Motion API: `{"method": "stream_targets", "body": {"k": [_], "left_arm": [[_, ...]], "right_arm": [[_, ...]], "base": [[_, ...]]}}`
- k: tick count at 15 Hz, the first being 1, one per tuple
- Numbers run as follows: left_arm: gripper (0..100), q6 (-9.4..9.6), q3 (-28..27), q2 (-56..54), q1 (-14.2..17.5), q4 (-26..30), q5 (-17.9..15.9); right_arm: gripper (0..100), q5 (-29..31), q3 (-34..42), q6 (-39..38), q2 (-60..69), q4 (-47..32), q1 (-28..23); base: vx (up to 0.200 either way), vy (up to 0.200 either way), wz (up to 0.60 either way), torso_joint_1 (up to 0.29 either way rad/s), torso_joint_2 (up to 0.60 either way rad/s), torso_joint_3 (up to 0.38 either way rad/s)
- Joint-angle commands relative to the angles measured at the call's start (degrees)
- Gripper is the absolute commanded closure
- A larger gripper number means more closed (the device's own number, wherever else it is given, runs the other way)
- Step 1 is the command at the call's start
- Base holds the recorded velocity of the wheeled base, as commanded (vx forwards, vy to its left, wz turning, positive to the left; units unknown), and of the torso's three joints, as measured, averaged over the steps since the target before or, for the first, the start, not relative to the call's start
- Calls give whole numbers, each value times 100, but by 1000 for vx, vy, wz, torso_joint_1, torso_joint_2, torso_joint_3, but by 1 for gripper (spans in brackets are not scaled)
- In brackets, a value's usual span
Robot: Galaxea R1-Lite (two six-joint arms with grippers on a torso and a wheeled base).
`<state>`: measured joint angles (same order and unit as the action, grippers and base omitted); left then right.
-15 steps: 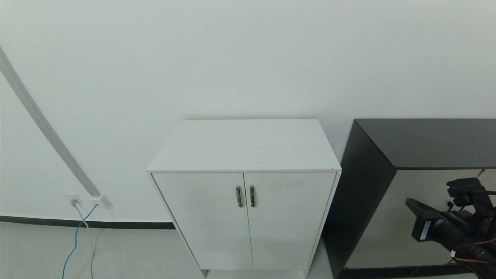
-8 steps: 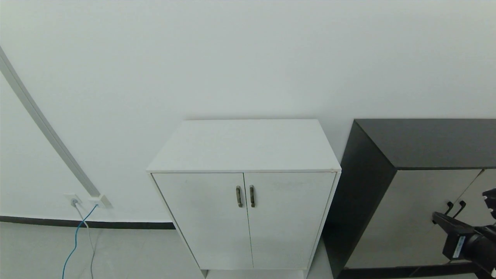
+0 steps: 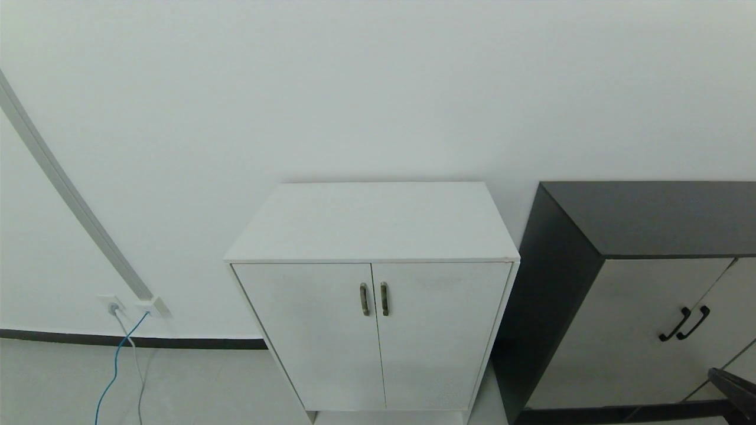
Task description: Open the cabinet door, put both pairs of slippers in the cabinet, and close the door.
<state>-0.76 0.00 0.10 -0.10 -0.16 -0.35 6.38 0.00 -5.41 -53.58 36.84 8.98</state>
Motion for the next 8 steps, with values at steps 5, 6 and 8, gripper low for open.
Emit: {"method": "stream_targets", "body": {"k": [5, 6, 8], "left_arm": [[100, -4, 0, -1, 1, -2, 0], [100, 5, 0, -1, 1, -2, 0], [100, -4, 0, -1, 1, -2, 0]], "right_arm": [[100, -435, -18, 40, 2352, -1830, 24], [100, -497, -35, 40, 2519, -2014, 33], [100, -585, -97, 49, 3064, -2577, 33]], "base": [[0, 0, 0, 0, 0, 0], [0, 0, 0, 0, 0, 0], [0, 0, 0, 0, 0, 0]]}}
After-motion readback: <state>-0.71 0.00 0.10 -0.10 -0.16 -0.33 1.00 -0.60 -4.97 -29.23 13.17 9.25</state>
